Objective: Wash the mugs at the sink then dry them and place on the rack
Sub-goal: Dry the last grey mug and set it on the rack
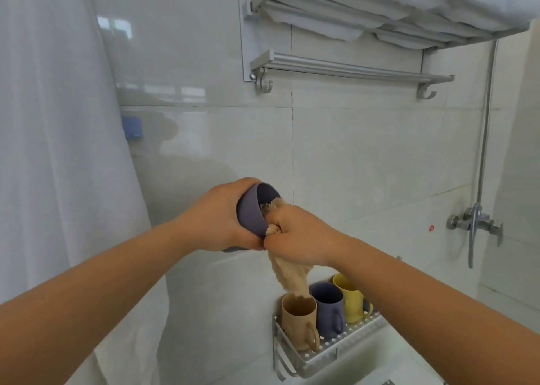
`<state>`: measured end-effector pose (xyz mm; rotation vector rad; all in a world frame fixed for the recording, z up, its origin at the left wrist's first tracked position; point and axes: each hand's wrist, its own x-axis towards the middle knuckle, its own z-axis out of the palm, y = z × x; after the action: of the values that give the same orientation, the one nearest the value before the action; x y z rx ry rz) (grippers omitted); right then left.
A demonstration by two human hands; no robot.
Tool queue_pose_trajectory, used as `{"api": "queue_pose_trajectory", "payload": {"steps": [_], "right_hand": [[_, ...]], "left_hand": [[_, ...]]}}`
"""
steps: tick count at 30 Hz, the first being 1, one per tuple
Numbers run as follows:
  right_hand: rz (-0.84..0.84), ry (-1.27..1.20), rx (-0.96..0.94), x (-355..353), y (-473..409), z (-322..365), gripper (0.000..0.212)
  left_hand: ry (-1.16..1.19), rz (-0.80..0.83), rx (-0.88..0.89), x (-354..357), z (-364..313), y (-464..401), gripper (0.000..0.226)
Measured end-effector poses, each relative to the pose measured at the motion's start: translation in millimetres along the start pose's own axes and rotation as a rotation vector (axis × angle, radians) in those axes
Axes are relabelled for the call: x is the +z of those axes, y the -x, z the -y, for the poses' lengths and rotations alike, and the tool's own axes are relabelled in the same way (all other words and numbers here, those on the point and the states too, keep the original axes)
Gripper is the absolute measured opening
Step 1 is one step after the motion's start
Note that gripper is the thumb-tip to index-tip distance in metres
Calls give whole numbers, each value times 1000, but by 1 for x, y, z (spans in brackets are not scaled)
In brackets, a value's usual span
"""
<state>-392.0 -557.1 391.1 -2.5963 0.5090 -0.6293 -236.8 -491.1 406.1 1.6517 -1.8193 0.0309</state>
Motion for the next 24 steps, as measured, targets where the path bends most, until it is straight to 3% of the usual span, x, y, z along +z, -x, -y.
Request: {"api": "queue_pose_trajectory", "payload": {"steps": [6,8,10,12,14,19,24], "right_hand": [[-105,-438,178,0,-10,8,35],[-139,-474,210,0,-9,6,32],[-173,-465,229,1,-4,-1,29],[-173,-406,204,-4,2,-5,23],[-121,-316,137,-10,8,-5,20],[75,-268,7,-21,14,-7,28],[0,-289,-14,-24,12,-3,35]], "left_hand": [[-384,-281,-2,27,-4,7,58],[-400,-265,8,30,-9,9,57],[-243,-89,-11,20,-8,8,64],[-13,137,-153,-1,-4,5,86],[46,276,-235,-12,1,4,89],[83,143,-194,-4,5,10,75],[219,-23,-205,11,6,13,77]]}}
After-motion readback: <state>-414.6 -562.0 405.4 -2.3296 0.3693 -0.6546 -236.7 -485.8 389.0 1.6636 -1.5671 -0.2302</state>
